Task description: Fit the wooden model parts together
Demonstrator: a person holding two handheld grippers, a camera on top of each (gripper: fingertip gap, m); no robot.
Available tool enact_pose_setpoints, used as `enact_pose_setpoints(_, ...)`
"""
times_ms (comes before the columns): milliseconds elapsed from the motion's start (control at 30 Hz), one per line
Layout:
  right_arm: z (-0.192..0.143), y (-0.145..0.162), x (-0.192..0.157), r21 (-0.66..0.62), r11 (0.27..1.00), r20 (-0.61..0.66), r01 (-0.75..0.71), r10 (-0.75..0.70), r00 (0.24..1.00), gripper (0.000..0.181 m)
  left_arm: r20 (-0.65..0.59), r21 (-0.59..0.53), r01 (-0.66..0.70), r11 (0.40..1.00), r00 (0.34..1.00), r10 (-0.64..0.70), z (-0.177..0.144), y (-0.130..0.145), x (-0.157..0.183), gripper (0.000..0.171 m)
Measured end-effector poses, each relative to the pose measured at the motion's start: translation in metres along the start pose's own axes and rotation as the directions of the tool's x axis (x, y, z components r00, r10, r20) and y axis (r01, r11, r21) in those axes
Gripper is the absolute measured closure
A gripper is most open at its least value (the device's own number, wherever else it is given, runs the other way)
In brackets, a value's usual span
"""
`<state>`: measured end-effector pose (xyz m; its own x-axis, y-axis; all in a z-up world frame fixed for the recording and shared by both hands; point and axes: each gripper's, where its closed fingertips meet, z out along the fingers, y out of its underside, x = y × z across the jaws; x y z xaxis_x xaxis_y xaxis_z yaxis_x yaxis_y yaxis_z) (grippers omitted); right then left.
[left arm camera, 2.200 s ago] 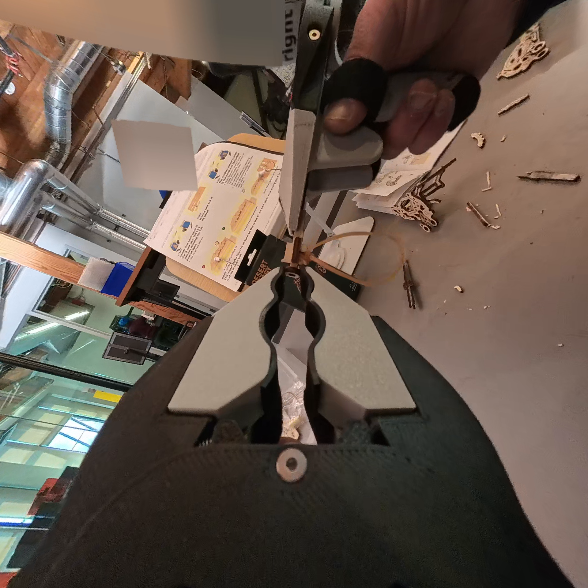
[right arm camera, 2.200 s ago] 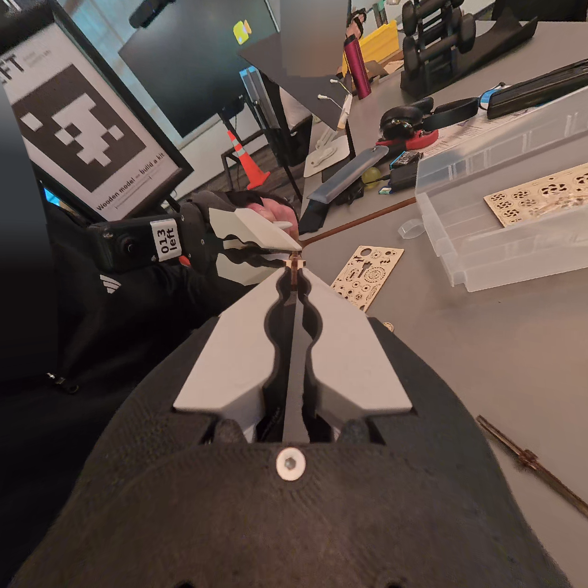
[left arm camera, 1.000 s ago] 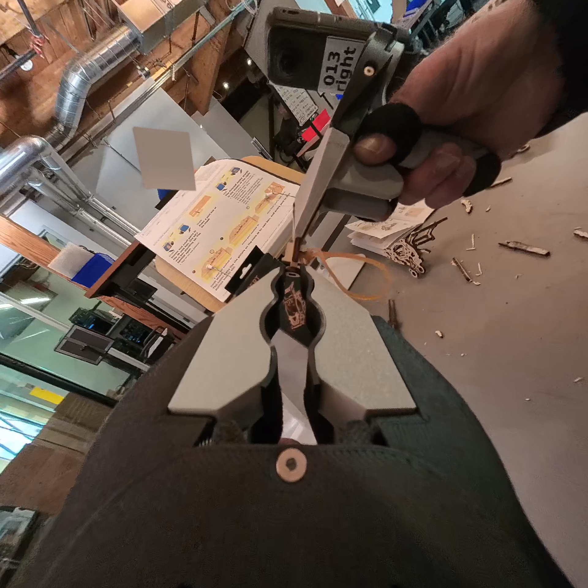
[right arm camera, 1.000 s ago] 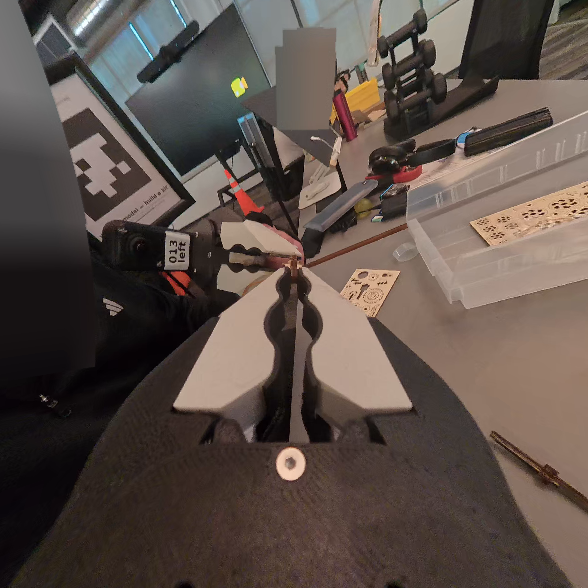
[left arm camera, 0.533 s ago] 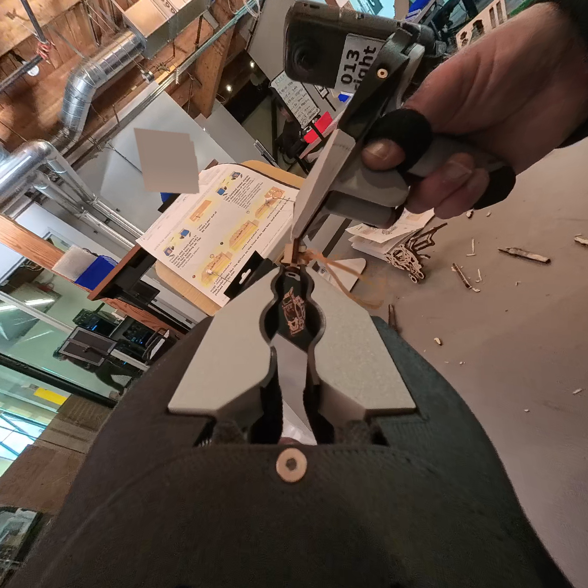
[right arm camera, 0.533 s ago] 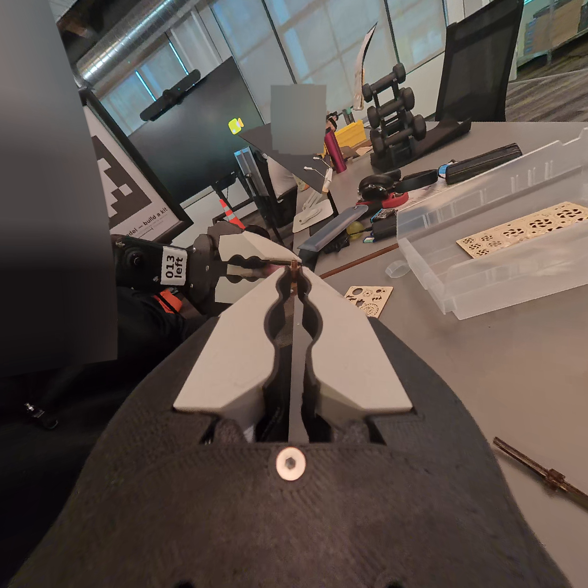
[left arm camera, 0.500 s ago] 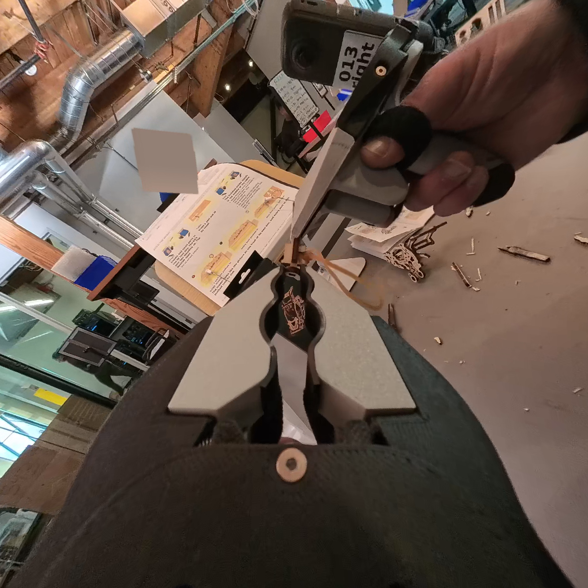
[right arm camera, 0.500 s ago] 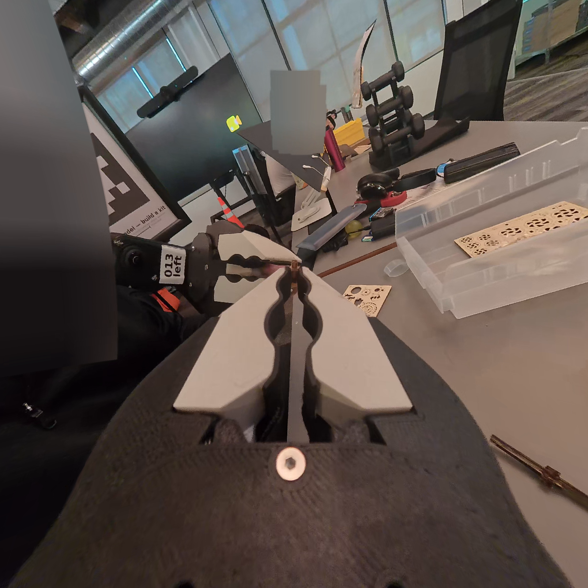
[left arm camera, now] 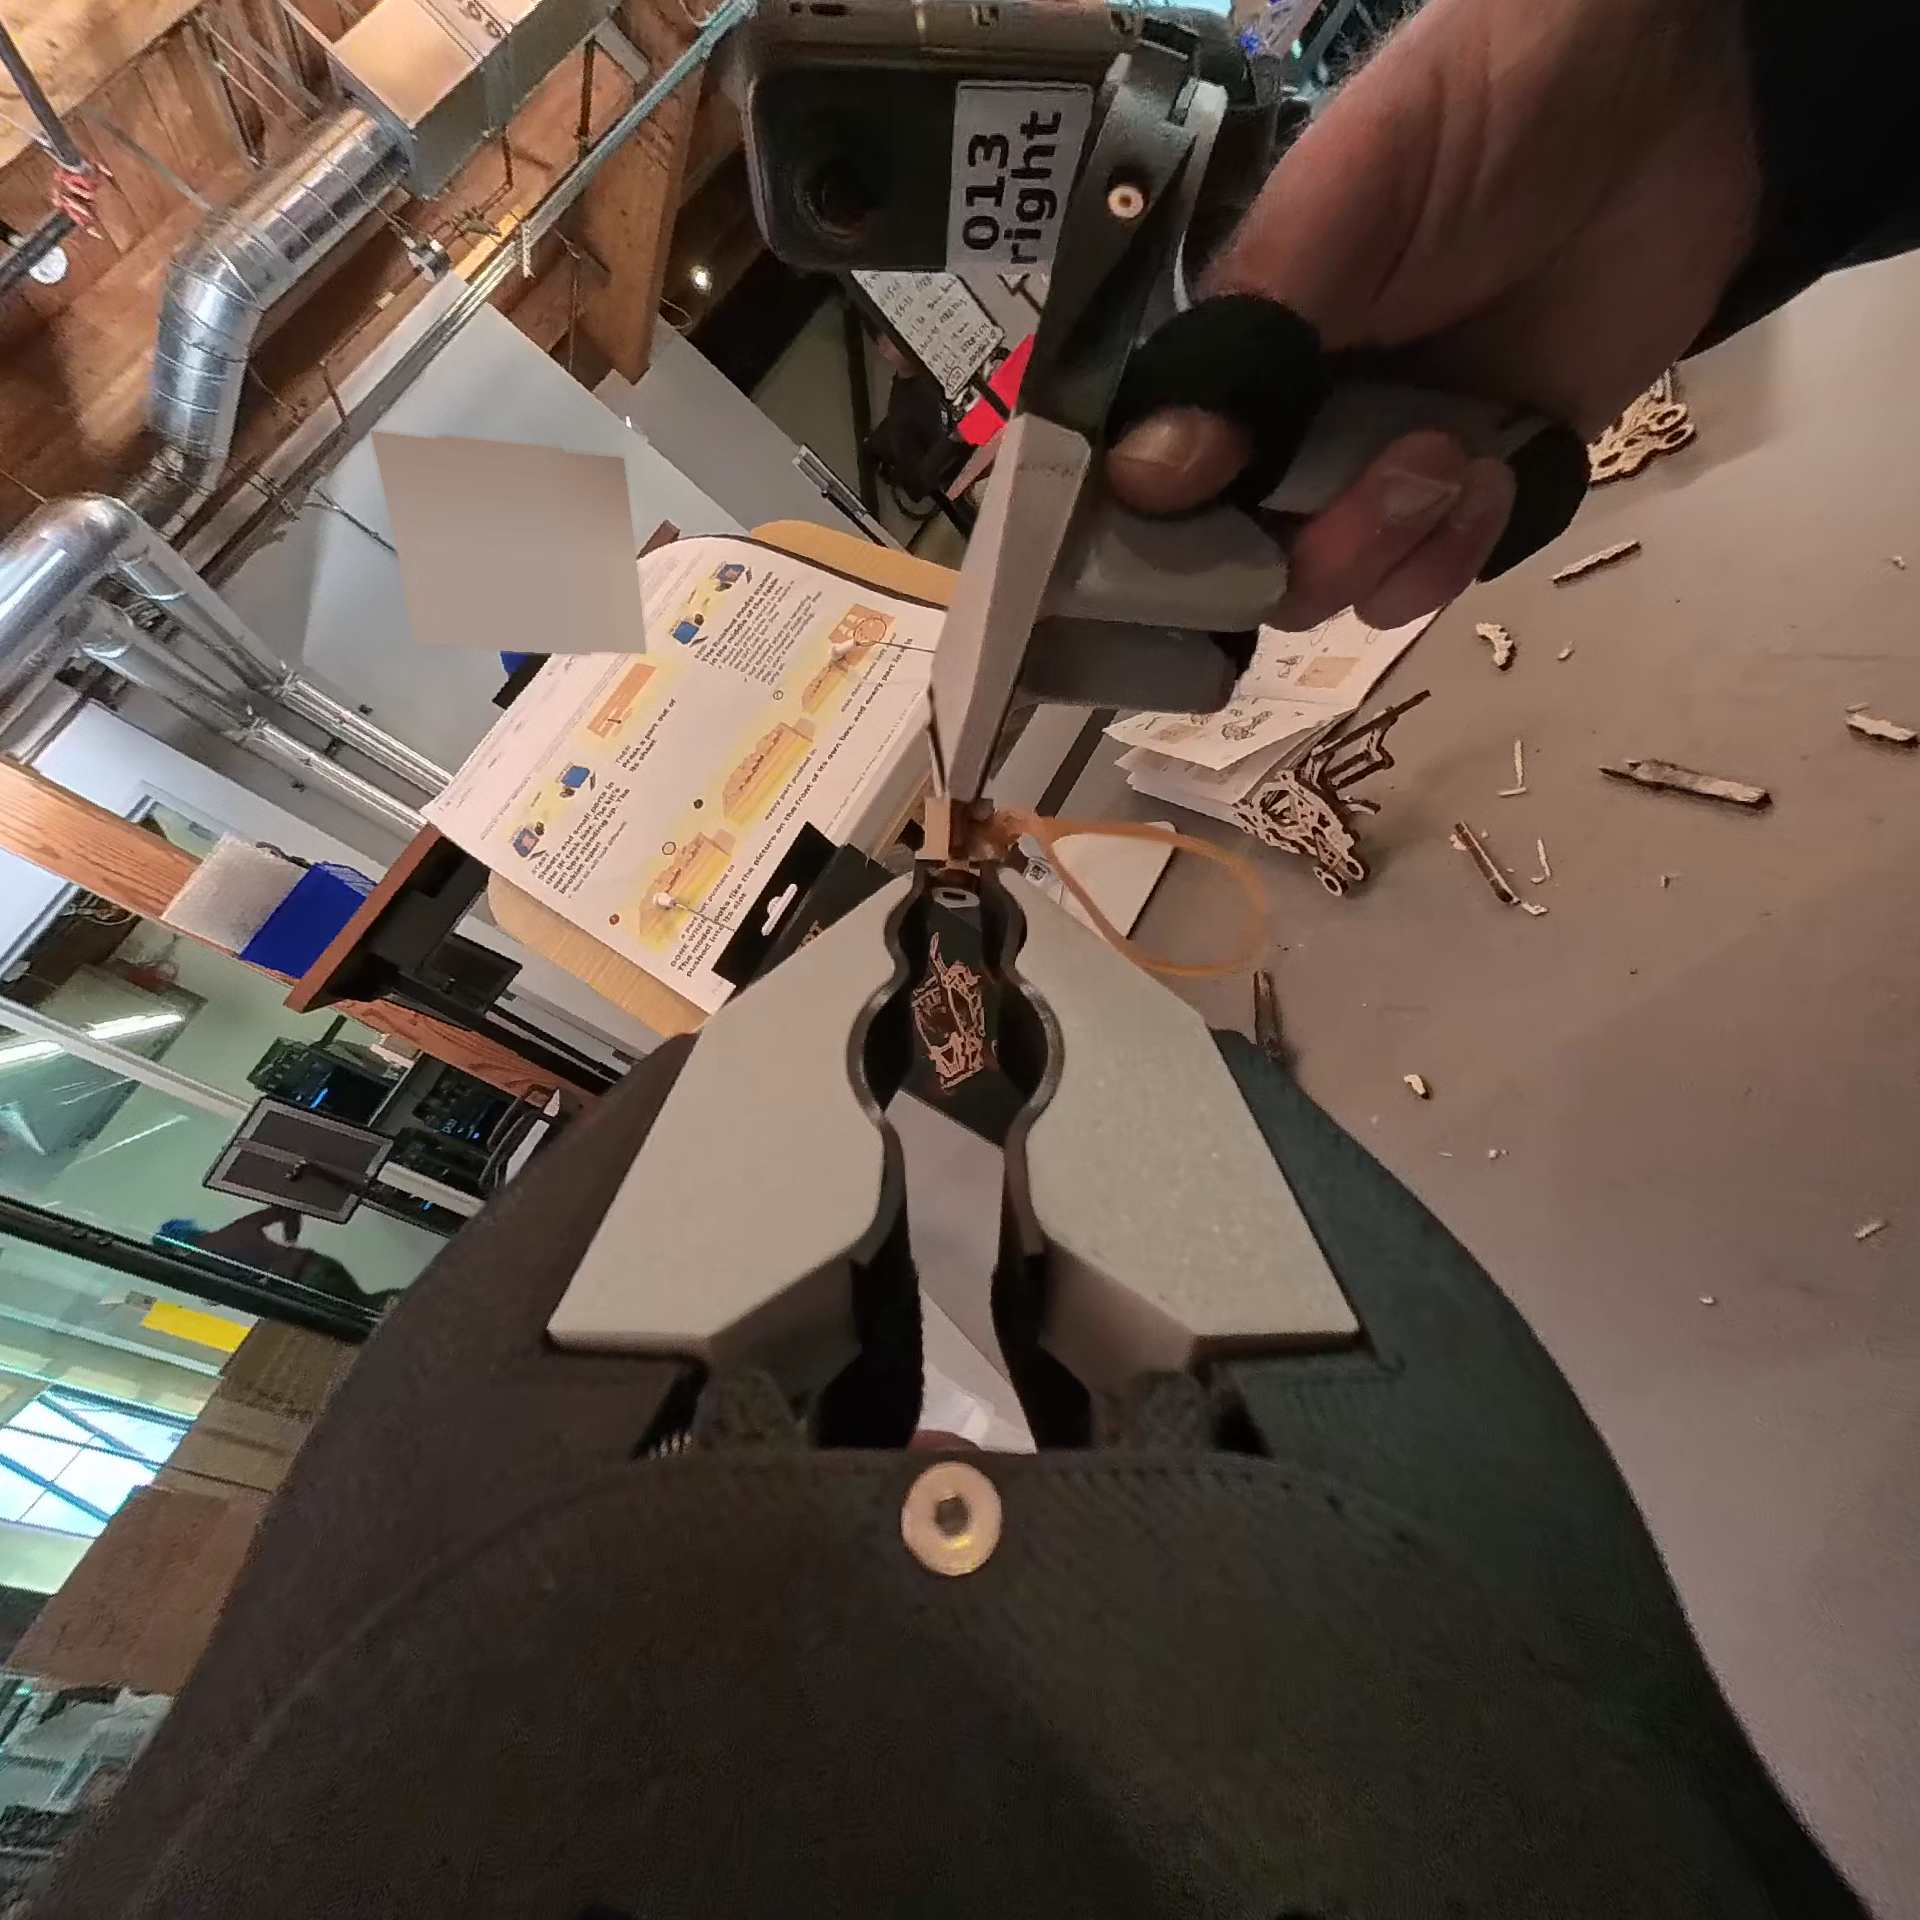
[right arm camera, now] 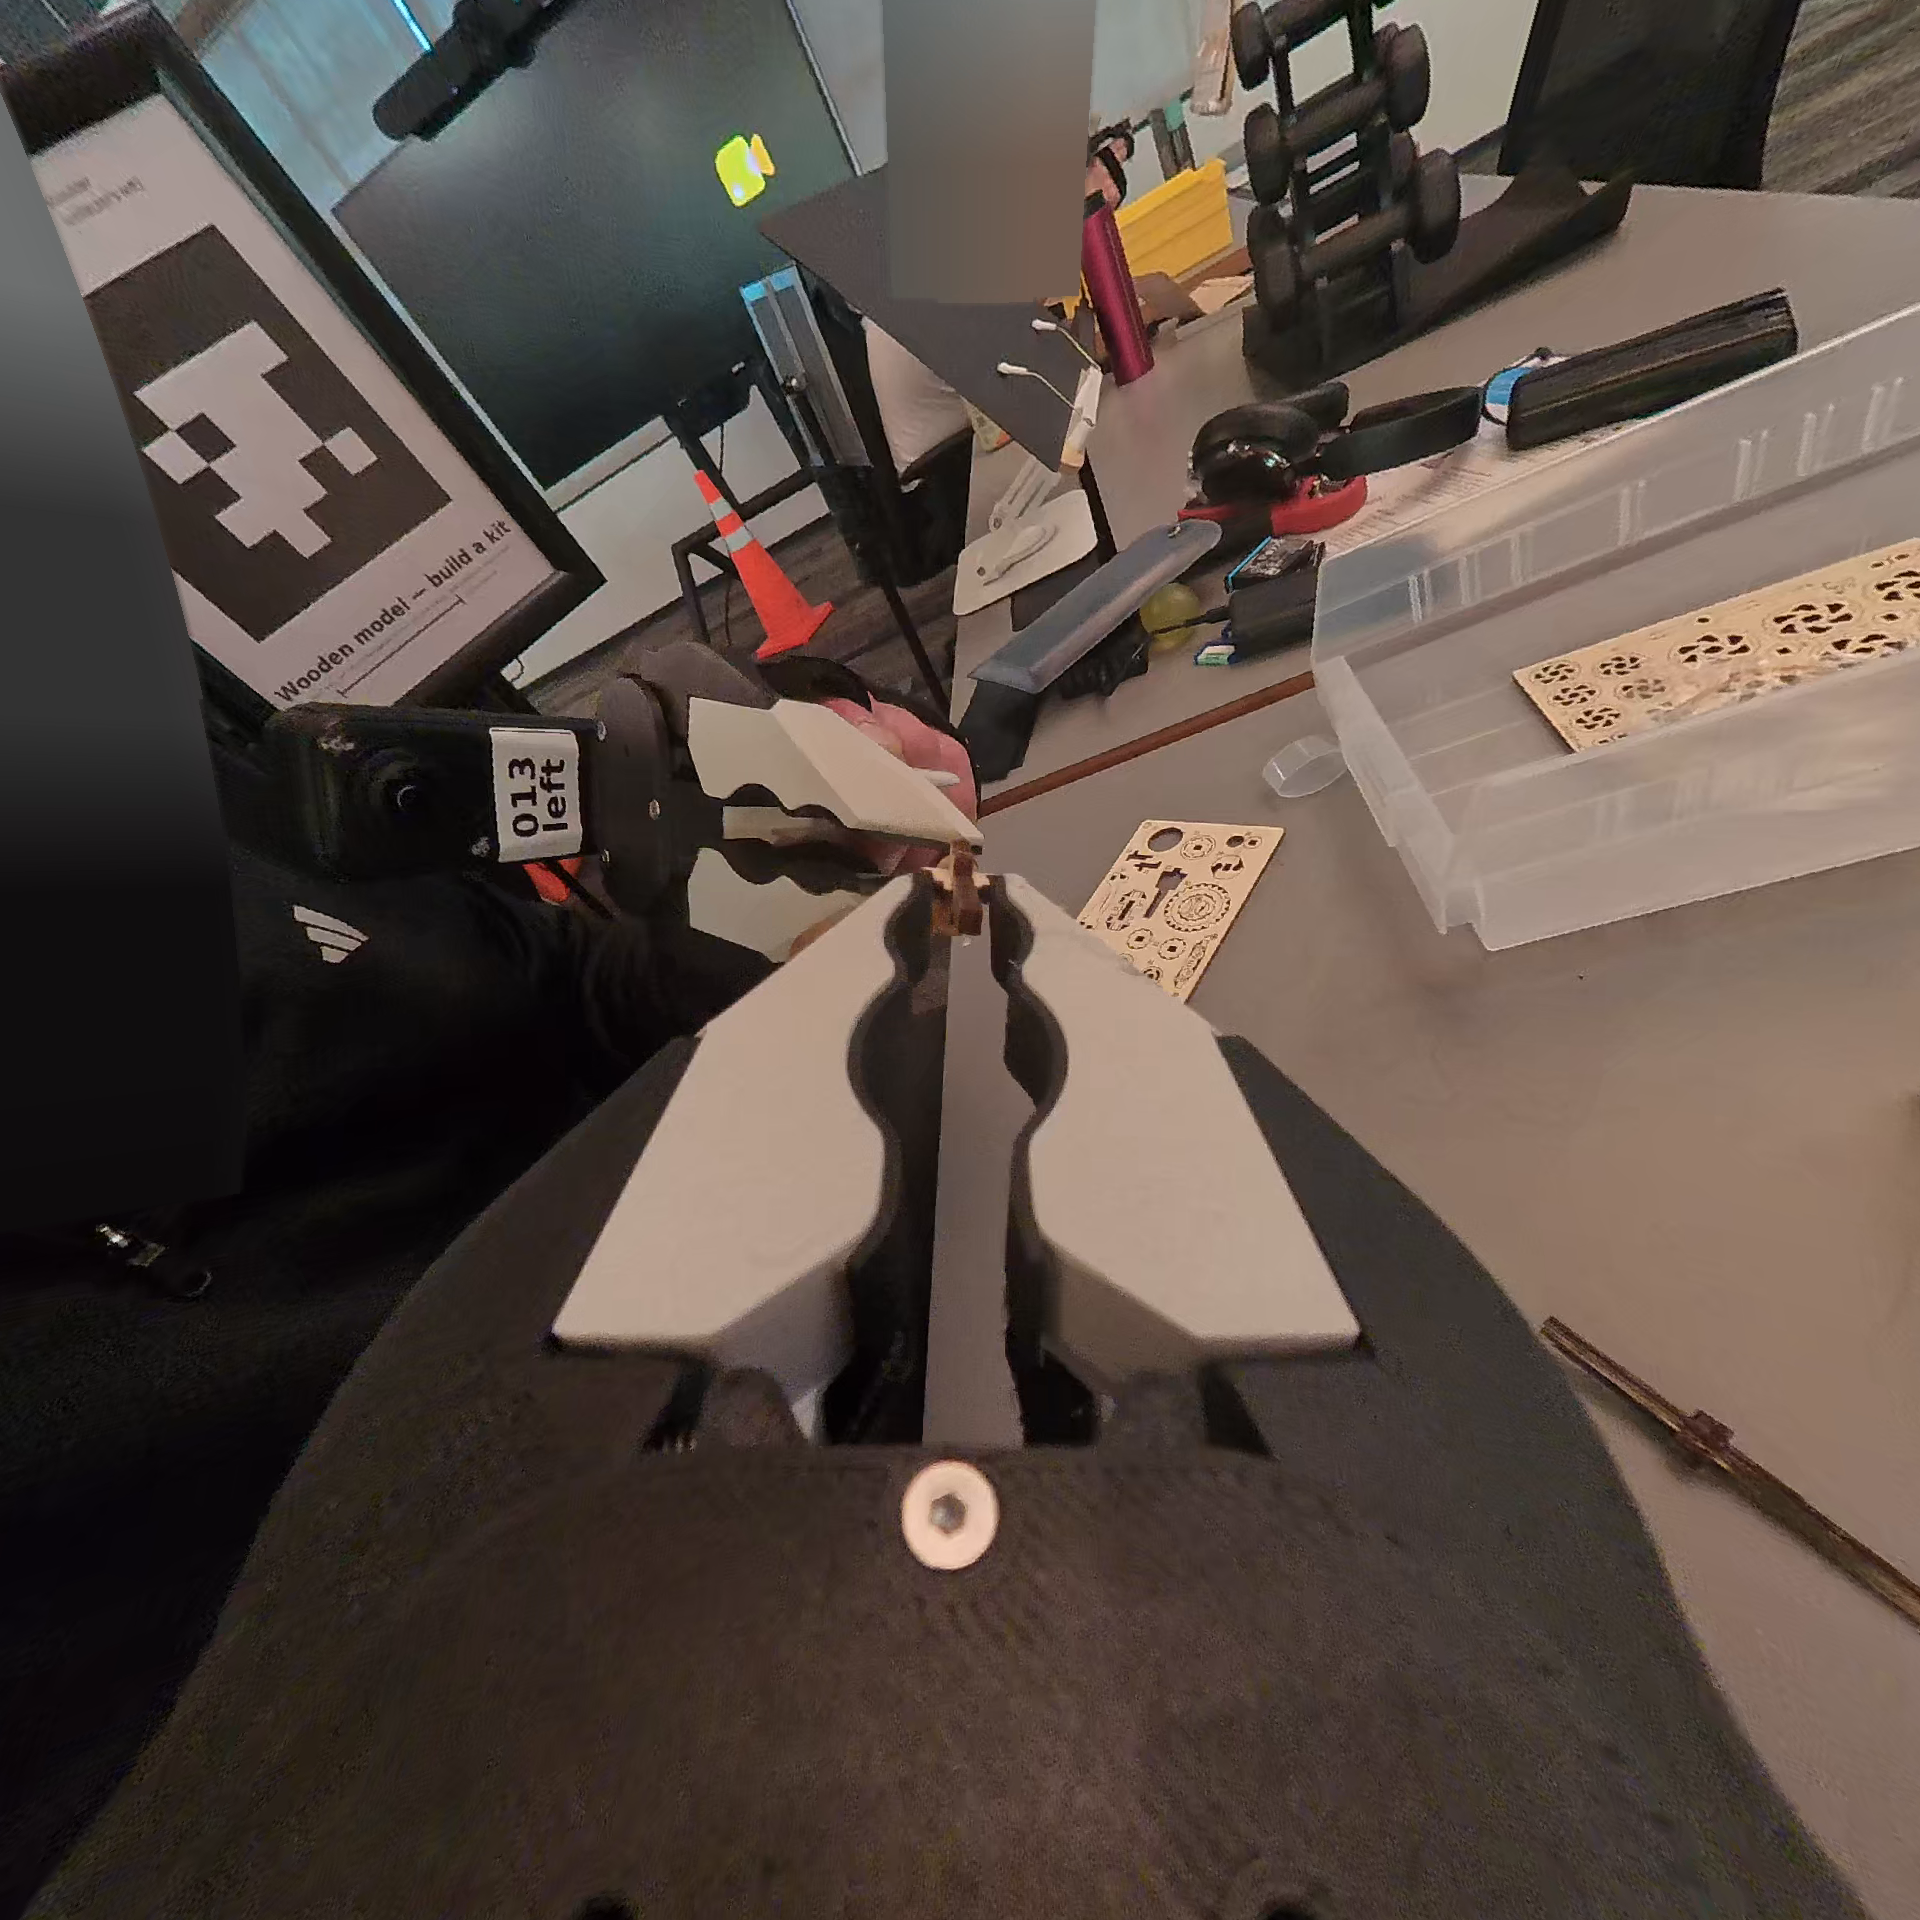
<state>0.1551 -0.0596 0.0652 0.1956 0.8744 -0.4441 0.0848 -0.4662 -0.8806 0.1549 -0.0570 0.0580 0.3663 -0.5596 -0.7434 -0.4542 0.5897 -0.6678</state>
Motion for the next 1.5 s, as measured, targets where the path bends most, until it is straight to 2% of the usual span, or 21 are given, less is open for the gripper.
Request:
enact_pose_setpoints(133, 0.000, -0.001, 0.000, 0.008, 1.000, -0.008, 0.013, -0.013, 1.000, 0.174, -0.003, 0.015, 0.043, 0.999, 0.999, -0.043, 0.000, -0.001, -0.002, 0.165)
enact_pose_setpoints(567, -0.002, -0.009, -0.001, 0.217, 0.975, -0.074, 0.034, -0.018, 0.997, 0.174, 0.023, 0.081, 0.224, 0.971, 0.974, -0.226, 0.001, -0.005, -0.009, 0.165)
enact_pose_setpoints(767, -0.003, -0.008, -0.005, 0.201, 0.978, -0.102, 0.063, -0.043, 0.994, 0.174, 0.012, 0.059, 0.110, 0.992, 0.994, -0.111, 0.001, -0.007, -0.001, 0.165)
enact_pose_setpoints(933, -0.005, -0.009, -0.006, 0.219, 0.974, -0.102, 0.053, -0.031, 0.994, 0.174, 0.019, 0.053, 0.085, 0.995, 0.996, -0.086, 0.000, -0.009, 0.000, 0.165)
enact_pose_setpoints(1100, -0.008, -0.010, -0.004, 0.271, 0.961, -0.116, 0.049, -0.018, 0.993, 0.174, 0.023, 0.080, 0.151, 0.985, 0.988, -0.153, 0.001, -0.012, 0.000, 0.165)
enact_pose_setpoints(1200, -0.014, -0.006, 0.001, 0.275, 0.960, -0.141, 0.046, -0.007, 0.990, 0.174, -0.036, 0.096, 0.291, 0.952, 0.957, -0.289, 0.004, -0.006, 0.008, 0.165)
enact_pose_setpoints(1333, -0.030, 0.010, 0.015, 0.254, 0.967, -0.206, 0.034, 0.020, 0.978, 0.174, -0.188, -0.074, 0.457, 0.886, 0.866, -0.463, 0.017, 0.028, 0.056, 0.164)
enact_pose_setpoints(1400, -0.040, 0.022, 0.023, 0.240, 0.971, -0.242, 0.023, 0.037, 0.970, 0.174, -0.268, -0.291, 0.444, 0.848, 0.813, -0.517, 0.022, 0.060, 0.098, 0.164)
enact_pose_setpoints(1500, -0.051, 0.046, 0.033, 0.192, 0.981, -0.290, 0.004, 0.053, 0.956, 0.174, -0.343, -0.521, 0.298, 0.800, 0.784, -0.516, 0.018, 0.098, 0.144, 0.164)
